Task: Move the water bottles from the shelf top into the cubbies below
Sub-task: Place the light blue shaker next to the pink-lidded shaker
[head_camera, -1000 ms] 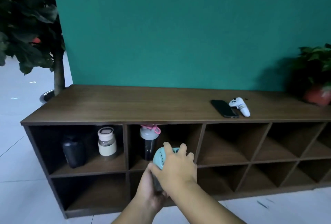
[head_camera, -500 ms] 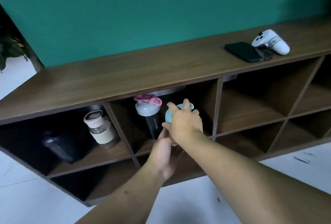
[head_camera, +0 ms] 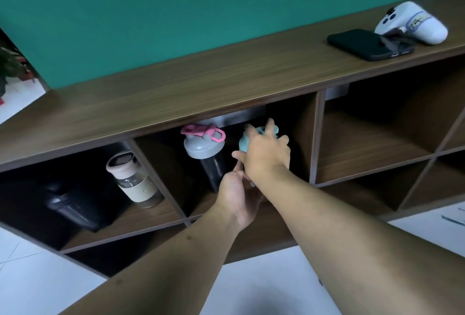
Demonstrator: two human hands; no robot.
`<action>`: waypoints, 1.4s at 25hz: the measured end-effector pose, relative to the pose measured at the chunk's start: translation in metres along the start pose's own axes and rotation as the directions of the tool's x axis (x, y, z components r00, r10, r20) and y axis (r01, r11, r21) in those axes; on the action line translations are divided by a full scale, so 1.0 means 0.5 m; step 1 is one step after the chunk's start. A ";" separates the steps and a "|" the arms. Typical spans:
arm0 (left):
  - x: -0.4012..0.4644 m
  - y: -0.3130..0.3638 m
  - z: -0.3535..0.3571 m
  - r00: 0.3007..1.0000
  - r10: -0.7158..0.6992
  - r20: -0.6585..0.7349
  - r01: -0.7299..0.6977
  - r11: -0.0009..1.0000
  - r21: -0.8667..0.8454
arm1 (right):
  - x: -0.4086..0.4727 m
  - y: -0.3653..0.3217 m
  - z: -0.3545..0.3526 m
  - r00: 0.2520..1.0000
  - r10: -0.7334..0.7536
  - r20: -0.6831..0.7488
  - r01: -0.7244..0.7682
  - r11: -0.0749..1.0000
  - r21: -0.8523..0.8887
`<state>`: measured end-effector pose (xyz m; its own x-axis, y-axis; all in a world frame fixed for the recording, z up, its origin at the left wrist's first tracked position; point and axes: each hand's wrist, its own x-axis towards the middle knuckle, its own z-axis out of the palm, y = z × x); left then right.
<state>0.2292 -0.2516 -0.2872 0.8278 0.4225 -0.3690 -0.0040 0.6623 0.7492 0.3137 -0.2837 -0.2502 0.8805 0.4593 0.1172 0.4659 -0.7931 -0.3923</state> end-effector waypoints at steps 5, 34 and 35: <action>0.040 0.003 -0.002 0.996 -0.015 -0.084 0.014 1.000 -0.011 | 0.015 -0.004 0.003 0.999 -0.016 0.041 0.011 0.994 0.110; 0.064 -0.023 0.091 0.889 0.170 -0.425 -0.124 0.983 0.135 | -0.015 0.087 0.060 0.910 0.175 0.375 -0.414 0.352 0.840; 0.063 -0.015 0.096 0.884 0.149 -0.443 -0.098 0.986 0.137 | -0.015 0.089 0.056 0.909 0.198 0.367 -0.417 0.402 0.815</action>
<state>0.2822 -0.2733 -0.2781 0.4823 0.7467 -0.4582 -0.0084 0.5269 0.8499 0.3253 -0.3115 -0.2942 0.8606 0.4069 -0.3063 -0.2510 -0.1844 -0.9503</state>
